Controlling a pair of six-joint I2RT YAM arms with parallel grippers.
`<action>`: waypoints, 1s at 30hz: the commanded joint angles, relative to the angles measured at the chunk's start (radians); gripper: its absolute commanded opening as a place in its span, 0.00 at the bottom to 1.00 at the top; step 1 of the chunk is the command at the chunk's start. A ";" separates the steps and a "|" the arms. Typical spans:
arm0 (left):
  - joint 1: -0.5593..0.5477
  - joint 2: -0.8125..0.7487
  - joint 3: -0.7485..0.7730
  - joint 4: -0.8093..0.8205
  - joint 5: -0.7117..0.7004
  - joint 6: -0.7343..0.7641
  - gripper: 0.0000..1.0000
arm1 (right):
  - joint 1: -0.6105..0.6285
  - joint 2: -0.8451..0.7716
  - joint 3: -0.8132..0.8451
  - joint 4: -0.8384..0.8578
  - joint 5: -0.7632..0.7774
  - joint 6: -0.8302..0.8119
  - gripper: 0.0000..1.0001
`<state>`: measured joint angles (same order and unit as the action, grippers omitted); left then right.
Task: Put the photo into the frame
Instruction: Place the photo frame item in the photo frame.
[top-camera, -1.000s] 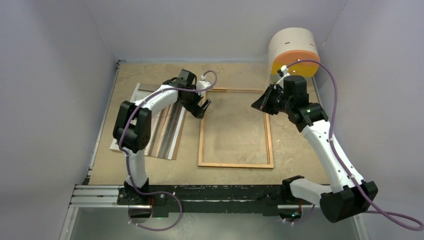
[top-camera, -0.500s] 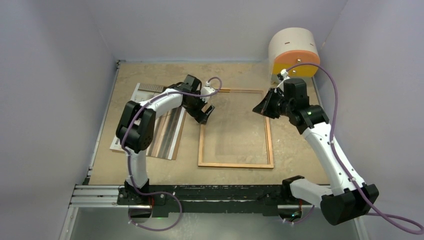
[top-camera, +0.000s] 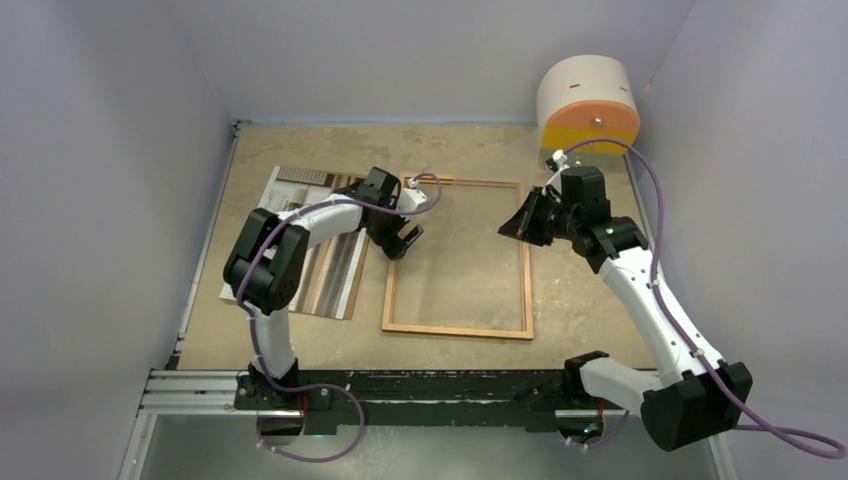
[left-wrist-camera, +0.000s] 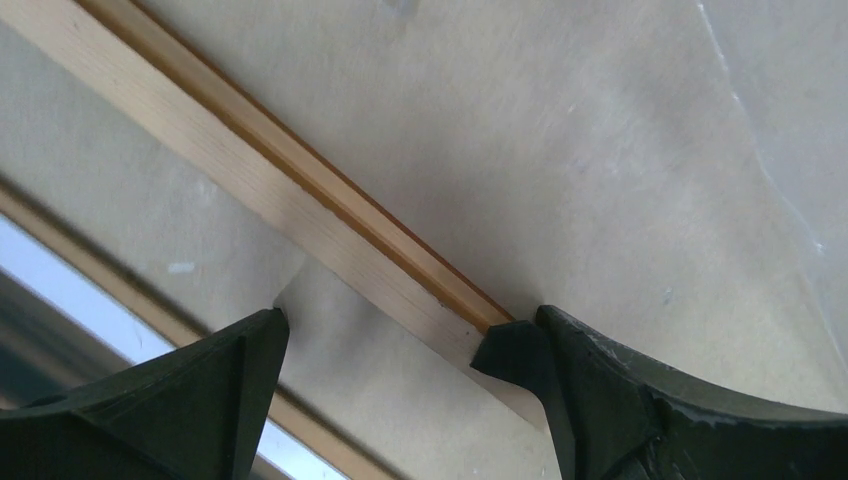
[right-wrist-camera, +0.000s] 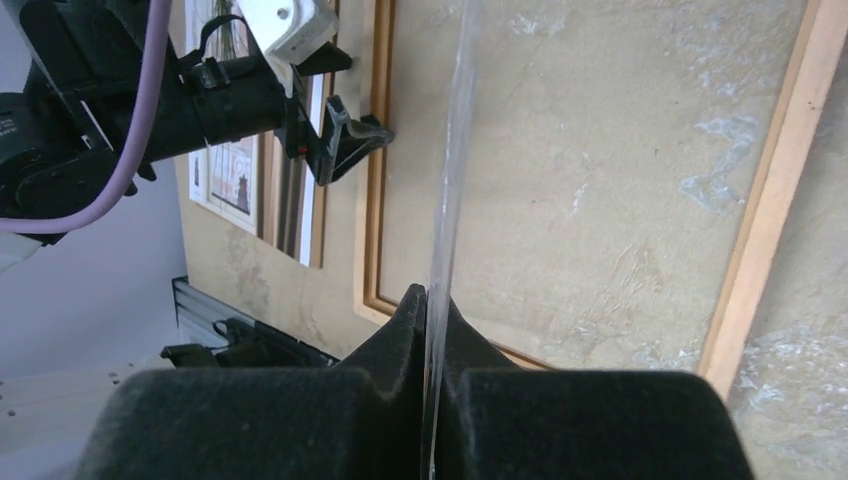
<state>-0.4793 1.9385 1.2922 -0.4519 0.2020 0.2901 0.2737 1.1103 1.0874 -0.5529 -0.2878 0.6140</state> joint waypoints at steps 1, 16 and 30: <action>0.013 -0.040 -0.114 -0.001 -0.181 0.113 0.95 | -0.001 -0.014 -0.059 0.098 -0.085 0.040 0.00; 0.017 -0.150 -0.213 -0.021 -0.207 0.168 1.00 | 0.028 -0.053 -0.148 0.177 -0.122 0.111 0.00; 0.315 -0.297 0.162 -0.289 0.047 0.116 1.00 | 0.126 0.114 0.126 0.166 -0.113 0.110 0.00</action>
<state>-0.2470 1.7378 1.3914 -0.6575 0.1730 0.4042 0.3531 1.1908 1.0996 -0.4274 -0.3920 0.7181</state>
